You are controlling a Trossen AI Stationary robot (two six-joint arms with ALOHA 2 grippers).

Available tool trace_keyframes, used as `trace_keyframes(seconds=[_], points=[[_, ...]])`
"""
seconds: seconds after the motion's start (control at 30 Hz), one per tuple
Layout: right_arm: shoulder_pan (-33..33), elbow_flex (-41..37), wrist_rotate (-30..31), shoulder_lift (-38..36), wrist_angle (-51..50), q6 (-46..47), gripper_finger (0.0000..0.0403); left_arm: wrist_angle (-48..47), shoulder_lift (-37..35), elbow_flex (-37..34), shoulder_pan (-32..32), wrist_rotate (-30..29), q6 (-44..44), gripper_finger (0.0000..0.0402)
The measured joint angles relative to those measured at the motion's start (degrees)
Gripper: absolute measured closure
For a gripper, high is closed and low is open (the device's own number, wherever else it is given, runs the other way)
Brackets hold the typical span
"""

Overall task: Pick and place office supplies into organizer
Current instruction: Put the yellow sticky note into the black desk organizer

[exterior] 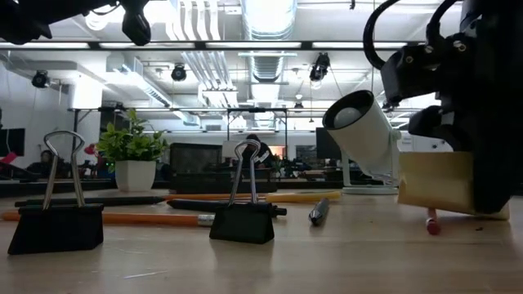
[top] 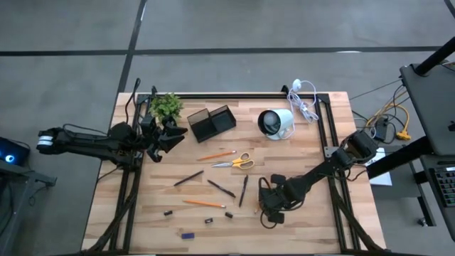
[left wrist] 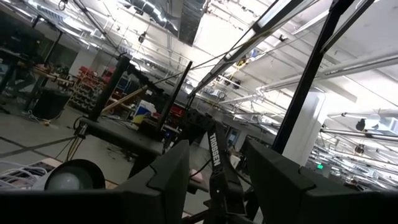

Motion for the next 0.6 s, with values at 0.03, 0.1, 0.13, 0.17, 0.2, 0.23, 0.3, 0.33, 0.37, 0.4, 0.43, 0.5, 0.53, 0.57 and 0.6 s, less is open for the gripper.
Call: trace_keyframes(seconds=[0.03,0.1,0.13,0.17,0.2,0.23,0.3,0.33,0.37,0.4,0.43,0.5,0.53,0.57,0.6], points=[[0.00,0.44,0.12,0.00,-0.85,-0.33,0.0390,-0.04,-0.02,0.00,-0.02,0.00,0.00,0.0256],[-0.02,1.22,0.31,-0.03,-2.83,-0.76,0.0391,0.04,0.00,0.00,0.00,0.00,0.00,0.0256],[-0.02,1.70,0.43,-0.04,-3.96,-0.94,0.0391,0.03,-0.02,0.00,0.00,0.00,0.00,0.0256],[0.01,2.21,0.52,-0.06,-4.88,-1.21,0.0391,-0.02,-0.02,0.00,-0.01,0.00,0.00,0.0256],[0.09,2.81,0.64,-0.09,-5.74,-1.47,0.0391,0.02,-0.01,0.00,-0.01,0.00,0.00,0.0256],[0.09,3.39,0.71,-0.11,-6.35,-1.87,0.0391,0.06,0.02,0.00,-0.02,0.00,0.00,0.0256],[0.11,4.77,0.90,-0.13,-7.47,-3.33,0.0391,0.01,0.00,0.00,-0.02,0.00,0.00,0.0256],[0.11,5.51,0.98,-0.13,-7.78,-4.02,0.0391,0.02,-0.01,0.00,-0.01,0.02,0.00,0.0256],[0.11,6.27,1.30,-0.13,-8.15,-4.42,0.0391,0.05,0.01,0.00,0.00,0.02,0.00,0.0256],[0.10,7.07,1.63,-0.13,-8.79,-4.60,0.0392,0.06,0.02,0.00,0.00,0.00,0.00,0.0256],[0.09,7.85,2.00,-0.18,-9.39,-4.87,0.0392,0.02,-0.02,0.00,-0.02,0.00,0.00,0.0256],[0.09,9.22,2.70,-0.24,-10.34,-5.68,0.0392,0.04,-0.06,0.00,-0.01,0.01,0.00,0.0256],[0.09,9.78,2.83,-0.26,-10.77,-6.06,0.0392,0.06,-0.05,0.00,-0.01,0.02,0.00,0.0256],[0.09,10.33,2.85,-0.26,-11.63,-6.23,0.0392,0.06,-0.02,0.00,-0.01,0.01,0.00,0.0256],[0.09,10.91,3.08,-0.26,-12.50,-6.31,0.0392,0.01,-0.02,0.02,-0.01,0.02,0.00,0.0256]])
